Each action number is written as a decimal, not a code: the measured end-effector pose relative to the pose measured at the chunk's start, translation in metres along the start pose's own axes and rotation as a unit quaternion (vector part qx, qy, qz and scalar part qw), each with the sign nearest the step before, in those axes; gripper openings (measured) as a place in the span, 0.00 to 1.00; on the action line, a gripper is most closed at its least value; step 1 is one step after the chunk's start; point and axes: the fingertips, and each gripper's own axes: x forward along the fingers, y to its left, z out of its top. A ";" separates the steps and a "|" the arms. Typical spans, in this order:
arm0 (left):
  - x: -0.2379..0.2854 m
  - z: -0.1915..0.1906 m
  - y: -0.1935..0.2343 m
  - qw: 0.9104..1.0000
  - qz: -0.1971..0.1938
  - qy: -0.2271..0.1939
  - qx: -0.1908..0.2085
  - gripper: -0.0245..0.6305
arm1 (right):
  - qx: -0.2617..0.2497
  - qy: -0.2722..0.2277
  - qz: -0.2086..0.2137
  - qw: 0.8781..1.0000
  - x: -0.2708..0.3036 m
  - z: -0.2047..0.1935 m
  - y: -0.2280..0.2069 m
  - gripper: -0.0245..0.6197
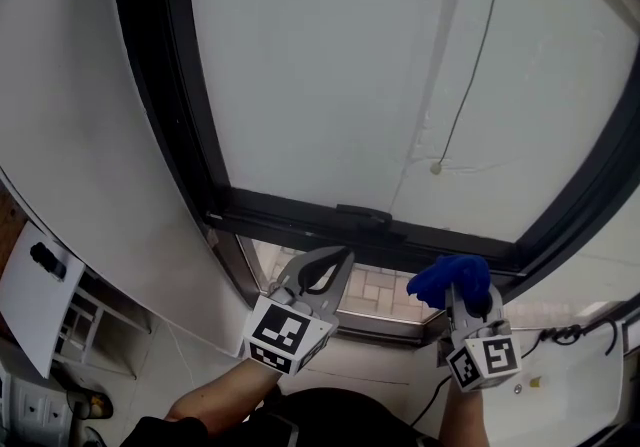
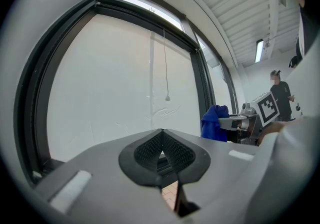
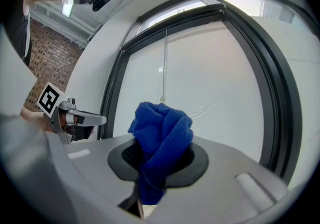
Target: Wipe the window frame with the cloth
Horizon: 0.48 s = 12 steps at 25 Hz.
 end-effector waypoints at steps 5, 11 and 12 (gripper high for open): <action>-0.002 0.000 0.001 1.000 0.001 0.002 0.002 0.03 | 0.004 -0.001 -0.001 1.000 0.000 -0.001 0.001 0.15; -0.003 0.000 0.004 1.000 0.009 0.002 0.011 0.03 | 0.004 0.003 -0.003 1.000 -0.001 -0.003 0.001 0.15; -0.003 0.000 0.005 1.000 0.011 0.001 0.014 0.03 | 0.004 0.004 -0.005 1.000 -0.001 -0.004 0.001 0.15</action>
